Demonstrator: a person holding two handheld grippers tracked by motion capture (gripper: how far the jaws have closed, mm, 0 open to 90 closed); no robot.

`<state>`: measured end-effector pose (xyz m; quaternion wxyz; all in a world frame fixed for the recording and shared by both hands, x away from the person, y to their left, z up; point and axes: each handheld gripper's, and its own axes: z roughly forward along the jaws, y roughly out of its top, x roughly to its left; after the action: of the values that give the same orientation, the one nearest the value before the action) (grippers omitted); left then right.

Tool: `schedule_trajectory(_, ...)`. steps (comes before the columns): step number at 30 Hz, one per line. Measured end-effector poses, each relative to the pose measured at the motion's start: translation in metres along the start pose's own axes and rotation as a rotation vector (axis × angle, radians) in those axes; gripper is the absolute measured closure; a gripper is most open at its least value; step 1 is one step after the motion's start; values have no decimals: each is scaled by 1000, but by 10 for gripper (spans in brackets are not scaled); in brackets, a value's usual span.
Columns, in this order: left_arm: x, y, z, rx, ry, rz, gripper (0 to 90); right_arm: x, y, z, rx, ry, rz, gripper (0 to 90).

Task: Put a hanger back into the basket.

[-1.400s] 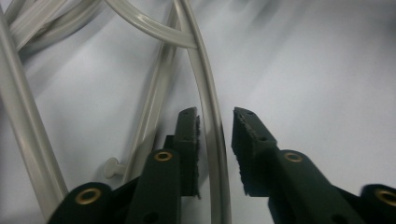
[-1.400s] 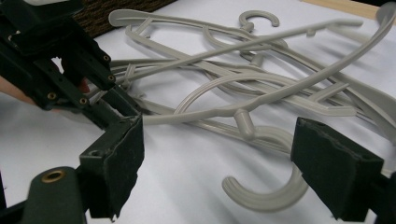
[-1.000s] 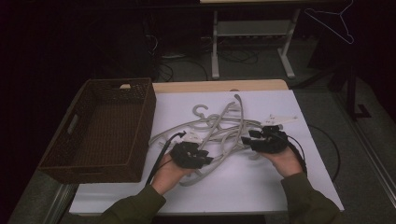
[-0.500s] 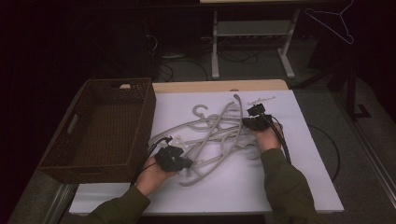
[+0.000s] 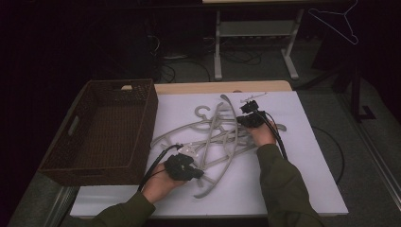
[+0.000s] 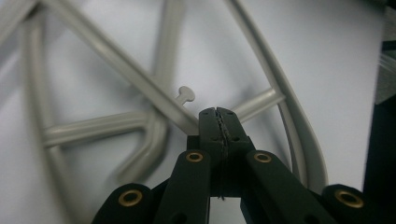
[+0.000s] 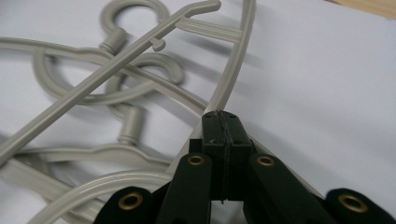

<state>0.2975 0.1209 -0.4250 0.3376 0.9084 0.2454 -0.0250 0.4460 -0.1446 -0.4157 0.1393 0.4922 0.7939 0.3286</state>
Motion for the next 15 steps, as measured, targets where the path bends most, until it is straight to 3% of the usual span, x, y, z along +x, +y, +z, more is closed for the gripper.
schedule_trajectory(5, -11, 5, 10, -9, -40, 43, 898, 15, 8, 10, -1, 52, -66, 893)
schedule_trajectory(8, -15, 7, 14, -13, -48, 58, 898, 21, 9, 12, 14, 67, -64, 893)
schedule_trajectory(9, -19, 9, 19, -16, -57, 73, 898, 28, 9, 16, 7, 94, -102, 893)
schedule_trajectory(11, -24, 12, 23, -25, -68, 84, 898, 33, 9, 18, -4, 125, -130, 893)
schedule_trajectory(15, -30, 16, 28, -25, -77, 107, 898, 40, 7, 19, -3, 136, -150, 892)
